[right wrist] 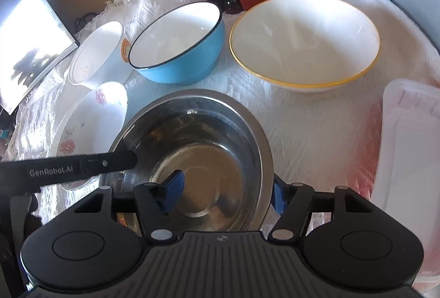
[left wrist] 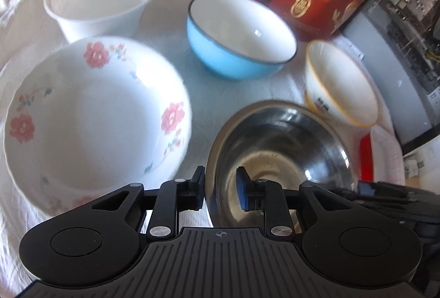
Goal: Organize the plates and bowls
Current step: 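Lift the steel bowl and lower it onto the floral plate, then open both tools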
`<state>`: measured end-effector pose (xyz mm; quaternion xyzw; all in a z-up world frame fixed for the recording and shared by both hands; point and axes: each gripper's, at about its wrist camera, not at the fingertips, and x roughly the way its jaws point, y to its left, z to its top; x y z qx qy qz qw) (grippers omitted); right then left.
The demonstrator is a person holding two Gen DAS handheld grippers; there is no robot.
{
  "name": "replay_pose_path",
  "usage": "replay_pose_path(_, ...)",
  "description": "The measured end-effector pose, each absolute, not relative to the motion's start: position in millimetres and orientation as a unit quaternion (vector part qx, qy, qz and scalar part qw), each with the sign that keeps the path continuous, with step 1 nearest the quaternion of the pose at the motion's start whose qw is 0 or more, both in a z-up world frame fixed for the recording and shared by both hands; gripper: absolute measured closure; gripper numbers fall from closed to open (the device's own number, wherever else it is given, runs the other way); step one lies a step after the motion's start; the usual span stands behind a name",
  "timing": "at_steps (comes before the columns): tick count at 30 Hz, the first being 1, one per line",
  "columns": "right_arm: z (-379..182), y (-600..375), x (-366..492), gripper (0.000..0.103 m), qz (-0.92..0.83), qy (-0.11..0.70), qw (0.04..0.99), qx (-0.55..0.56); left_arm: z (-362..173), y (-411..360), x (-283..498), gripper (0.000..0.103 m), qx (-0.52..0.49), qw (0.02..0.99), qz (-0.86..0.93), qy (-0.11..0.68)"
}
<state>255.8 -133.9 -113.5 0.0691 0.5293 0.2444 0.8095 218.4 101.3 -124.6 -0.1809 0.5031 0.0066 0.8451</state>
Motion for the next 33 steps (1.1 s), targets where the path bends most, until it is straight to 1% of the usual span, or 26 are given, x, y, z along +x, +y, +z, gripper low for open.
replay_pose_path(4, -106, -132, 253, 0.038, 0.242, 0.538, 0.804, 0.068, -115, 102, 211, 0.080, -0.188, 0.833, 0.027, 0.520)
replay_pose_path(6, -92, -130, 248, 0.037, 0.253, 0.529, 0.808, 0.061, -98, 112, 206, 0.080, -0.194, 0.843, 0.026, 0.501)
replay_pose_path(11, -40, -107, 246, 0.036, 0.296, 0.470, 0.830, 0.051, -56, 158, 193, 0.080, -0.226, 0.865, 0.052, 0.446)
replay_pose_path(15, -23, -65, 253, 0.036, 0.333, 0.447, 0.829, 0.051, -55, 197, 185, 0.080, -0.231, 0.864, 0.103, 0.435)
replay_pose_path(17, -27, -37, 255, 0.035, 0.349, 0.449, 0.821, 0.042, -64, 213, 183, 0.080, -0.227, 0.857, 0.126, 0.444)
replay_pose_path(23, -64, 32, 256, 0.035, 0.362, 0.490, 0.793, 0.017, -94, 241, 188, 0.080, -0.213, 0.838, 0.158, 0.476)
replay_pose_path(29, -87, 57, 260, 0.035, 0.355, 0.510, 0.784, 0.002, -107, 250, 197, 0.080, -0.196, 0.835, 0.159, 0.488)
replay_pose_path(33, -93, 59, 262, 0.034, 0.347, 0.513, 0.785, -0.008, -109, 253, 199, 0.081, -0.191, 0.841, 0.154, 0.482)
